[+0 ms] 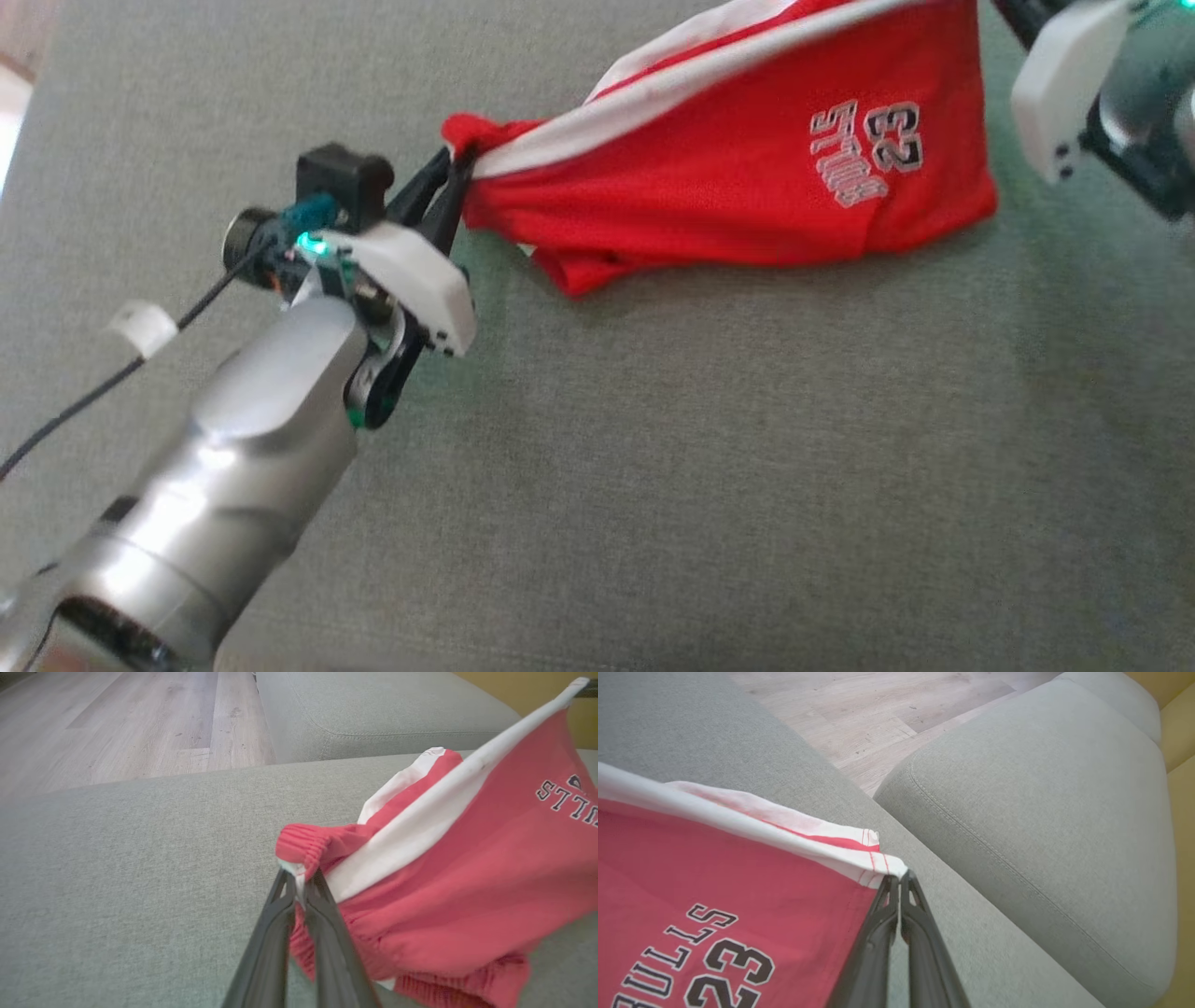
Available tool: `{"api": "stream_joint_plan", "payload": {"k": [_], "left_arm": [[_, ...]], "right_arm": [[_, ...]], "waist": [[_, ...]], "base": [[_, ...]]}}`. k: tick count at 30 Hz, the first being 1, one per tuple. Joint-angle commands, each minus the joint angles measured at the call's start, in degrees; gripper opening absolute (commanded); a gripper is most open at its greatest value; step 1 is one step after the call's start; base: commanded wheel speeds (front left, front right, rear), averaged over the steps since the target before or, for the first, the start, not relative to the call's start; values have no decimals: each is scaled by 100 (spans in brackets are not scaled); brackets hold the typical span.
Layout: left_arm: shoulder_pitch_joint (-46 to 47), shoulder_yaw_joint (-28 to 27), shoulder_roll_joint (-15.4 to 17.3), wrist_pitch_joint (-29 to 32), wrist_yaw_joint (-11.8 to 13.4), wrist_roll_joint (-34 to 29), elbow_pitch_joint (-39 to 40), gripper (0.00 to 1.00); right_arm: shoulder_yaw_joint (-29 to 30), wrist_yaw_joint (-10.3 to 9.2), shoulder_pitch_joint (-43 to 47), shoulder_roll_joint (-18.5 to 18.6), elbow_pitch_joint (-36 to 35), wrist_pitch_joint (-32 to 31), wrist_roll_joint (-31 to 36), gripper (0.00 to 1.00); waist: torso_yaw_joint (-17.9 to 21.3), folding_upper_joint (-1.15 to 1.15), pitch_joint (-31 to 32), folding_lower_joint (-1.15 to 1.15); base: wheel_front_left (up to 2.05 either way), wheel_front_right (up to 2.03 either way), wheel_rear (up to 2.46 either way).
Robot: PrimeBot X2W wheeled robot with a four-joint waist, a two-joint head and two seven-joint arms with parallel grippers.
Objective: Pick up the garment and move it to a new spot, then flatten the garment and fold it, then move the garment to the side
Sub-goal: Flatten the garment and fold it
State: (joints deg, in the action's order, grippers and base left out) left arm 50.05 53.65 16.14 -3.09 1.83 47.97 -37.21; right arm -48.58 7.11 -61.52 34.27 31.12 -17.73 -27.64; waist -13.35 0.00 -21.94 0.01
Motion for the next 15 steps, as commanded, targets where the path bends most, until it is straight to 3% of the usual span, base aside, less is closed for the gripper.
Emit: {"api": "stream_joint_plan", "payload": {"k": [1,15], "left_arm": [[380,-248,96,-9,-64,23,-86,0],[1083,-173,-383,-175,-395,-44,-1189,0]], "right_arm": [[-90,37,-262,-80,78,107,35,0],[-996,37,-1307,-446,1393,602,-175,0]], "waist": [[-141,0,-232,-1],[-317,0,-713,-1]], "base": [[0,0,0],[0,0,0]]}}
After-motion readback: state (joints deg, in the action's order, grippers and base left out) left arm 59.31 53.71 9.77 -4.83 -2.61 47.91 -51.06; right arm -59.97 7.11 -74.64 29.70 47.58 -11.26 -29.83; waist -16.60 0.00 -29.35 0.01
